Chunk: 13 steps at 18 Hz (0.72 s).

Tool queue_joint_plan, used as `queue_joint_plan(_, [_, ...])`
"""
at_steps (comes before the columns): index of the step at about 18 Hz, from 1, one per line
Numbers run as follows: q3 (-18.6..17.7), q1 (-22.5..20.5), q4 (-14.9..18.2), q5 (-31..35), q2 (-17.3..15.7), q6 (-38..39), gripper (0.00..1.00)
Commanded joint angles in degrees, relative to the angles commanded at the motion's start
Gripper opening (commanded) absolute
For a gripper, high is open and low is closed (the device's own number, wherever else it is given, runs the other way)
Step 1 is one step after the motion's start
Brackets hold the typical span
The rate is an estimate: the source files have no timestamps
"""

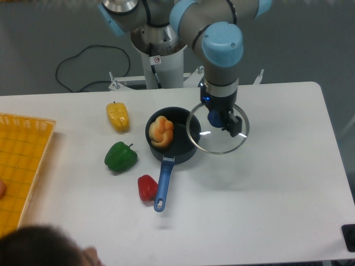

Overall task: Close the pot lid
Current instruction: 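Carry the glass lid over the dark blue saucepan, then lower the glass lid onto the saucepan rim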

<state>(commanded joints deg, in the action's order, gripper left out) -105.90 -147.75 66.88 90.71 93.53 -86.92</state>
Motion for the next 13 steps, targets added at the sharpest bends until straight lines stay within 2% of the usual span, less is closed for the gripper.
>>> queue_joint_plan(3, [-4.5, 0.3, -1.0, -0.1, -3.4, 0.0, 0.56])
queue_joint_plan(6, [-8.1, 1.7, -3.9, -0.3, -5.2, 0.5, 0.56])
queue_joint_plan(10, [-9.6, 4.1, -4.5, -0.2, -5.1, 3.4, 0.56])
queue_joint_plan(13, [-11.8, 4.7, -8.1, -0.2, -5.1, 4.2, 0.56])
